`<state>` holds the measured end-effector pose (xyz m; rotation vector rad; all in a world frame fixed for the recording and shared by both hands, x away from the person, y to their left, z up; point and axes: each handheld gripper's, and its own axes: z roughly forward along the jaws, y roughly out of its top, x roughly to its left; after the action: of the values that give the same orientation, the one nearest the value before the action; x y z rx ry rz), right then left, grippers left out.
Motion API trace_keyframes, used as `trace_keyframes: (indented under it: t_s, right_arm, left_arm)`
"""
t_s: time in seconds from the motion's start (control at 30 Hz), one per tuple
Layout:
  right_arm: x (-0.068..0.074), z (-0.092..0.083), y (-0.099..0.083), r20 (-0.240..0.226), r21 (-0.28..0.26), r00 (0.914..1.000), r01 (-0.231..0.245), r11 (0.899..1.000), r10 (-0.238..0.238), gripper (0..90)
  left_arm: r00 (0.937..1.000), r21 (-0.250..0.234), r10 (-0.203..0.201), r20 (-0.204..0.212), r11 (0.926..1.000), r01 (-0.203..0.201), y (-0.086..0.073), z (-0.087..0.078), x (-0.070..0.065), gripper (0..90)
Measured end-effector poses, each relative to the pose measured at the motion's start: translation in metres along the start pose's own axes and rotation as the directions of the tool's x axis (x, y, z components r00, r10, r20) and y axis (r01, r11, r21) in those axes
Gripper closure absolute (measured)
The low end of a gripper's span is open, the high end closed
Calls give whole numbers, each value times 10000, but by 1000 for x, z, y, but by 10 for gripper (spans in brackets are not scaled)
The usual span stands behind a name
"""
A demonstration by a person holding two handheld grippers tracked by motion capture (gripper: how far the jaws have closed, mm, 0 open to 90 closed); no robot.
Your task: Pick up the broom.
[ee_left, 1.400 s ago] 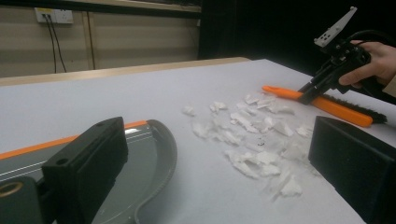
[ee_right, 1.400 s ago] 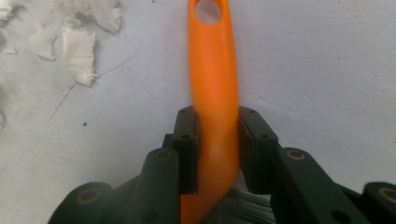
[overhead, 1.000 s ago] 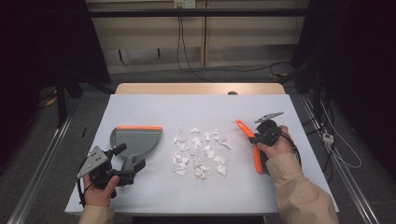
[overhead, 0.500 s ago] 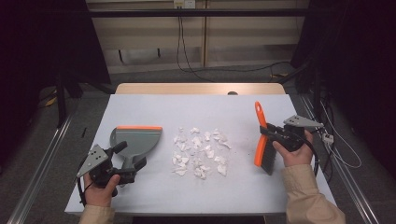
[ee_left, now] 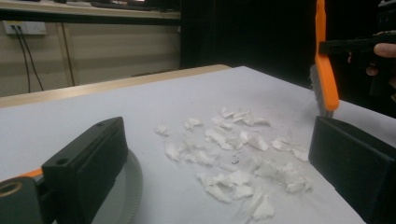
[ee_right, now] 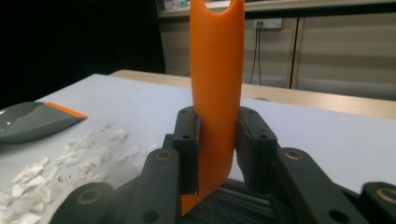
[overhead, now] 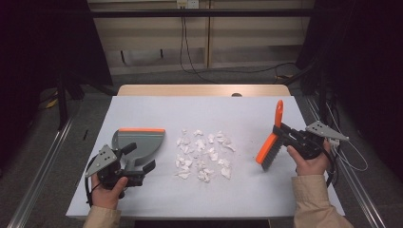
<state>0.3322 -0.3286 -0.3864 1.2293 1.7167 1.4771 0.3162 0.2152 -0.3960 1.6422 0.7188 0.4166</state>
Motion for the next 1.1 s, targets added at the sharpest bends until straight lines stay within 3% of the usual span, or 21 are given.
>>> trace_keyframes:
  t_s: [0.23,0.37,0.57,0.67,0.7,0.8,0.9,1.0,1.1]
  right_arm:
    - [10,2,10,-391,-430,9992,-94,9990,77,717]
    - [27,9,22,-652,-708,9977,111,9974,-158,716]
    - [47,25,33,-1106,-778,9938,-15,9970,-72,716]
    - [54,32,35,-1333,-747,9911,-52,9972,-48,716]
    - [62,38,38,-1474,-704,9891,-37,9975,-67,715]
    - [74,48,40,-1446,-640,9894,39,9979,-131,715]
    - [82,54,40,-1638,-644,9864,28,9979,-134,715]
    - [98,66,41,-1797,-601,9831,245,9979,-350,715]
    - [108,74,42,-1944,-580,9799,346,9977,-453,714]
  left_arm:
    - [9994,-154,8,337,9999,-3,8,12,-6,43]
    - [9983,-184,18,577,9998,-7,13,23,-11,43]
    - [9945,-142,-37,1046,9999,53,19,42,-21,40]
    - [9926,-28,-105,1211,9999,109,22,54,-26,41]
    - [9909,12,-166,1336,9999,166,22,58,-28,41]
    - [9874,159,-192,1571,9997,169,23,69,-36,48]
    - [9854,412,-32,1703,9991,-38,22,80,-44,72]
    - [9823,546,32,1872,9984,-136,21,89,-50,101]
    - [9824,690,-236,1855,9976,109,21,96,-54,154]
